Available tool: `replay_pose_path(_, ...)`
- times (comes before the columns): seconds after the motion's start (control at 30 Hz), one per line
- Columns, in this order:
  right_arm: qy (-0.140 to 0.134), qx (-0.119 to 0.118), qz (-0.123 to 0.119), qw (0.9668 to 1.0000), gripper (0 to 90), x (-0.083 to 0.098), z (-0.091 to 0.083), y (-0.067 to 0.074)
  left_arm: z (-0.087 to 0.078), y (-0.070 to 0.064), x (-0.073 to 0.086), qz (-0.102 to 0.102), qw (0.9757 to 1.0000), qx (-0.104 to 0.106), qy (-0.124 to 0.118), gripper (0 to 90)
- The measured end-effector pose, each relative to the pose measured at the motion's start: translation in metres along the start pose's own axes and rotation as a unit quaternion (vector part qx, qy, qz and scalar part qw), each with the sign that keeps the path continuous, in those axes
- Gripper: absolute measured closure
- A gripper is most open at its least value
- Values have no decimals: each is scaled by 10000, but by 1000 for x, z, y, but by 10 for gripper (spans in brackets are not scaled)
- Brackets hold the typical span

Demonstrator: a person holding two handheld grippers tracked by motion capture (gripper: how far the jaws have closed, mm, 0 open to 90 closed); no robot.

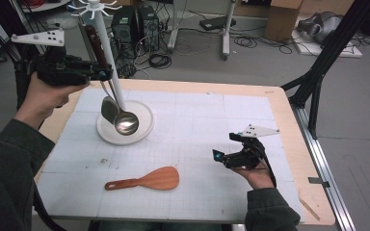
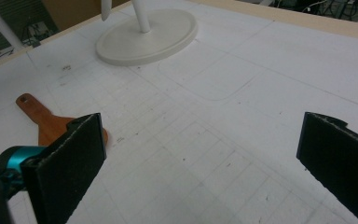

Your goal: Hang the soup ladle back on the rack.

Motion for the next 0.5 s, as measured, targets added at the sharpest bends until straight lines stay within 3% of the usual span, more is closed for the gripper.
replay_pose_path(0.5, -18, -58, 13, 10000, 4, 0, 2, -1, 7, 20, -8, -140, 9999, -3, 18, 734)
Point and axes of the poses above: each handheld gripper's, and its own axes: z roughly forward along the jaws, x roughly out of its underside, y roughly to its left, the point moved 1 cm from there along z, roughly forward along the jaws, and after that the axes turned 11 degrees about -y, right-handed, at the moved point
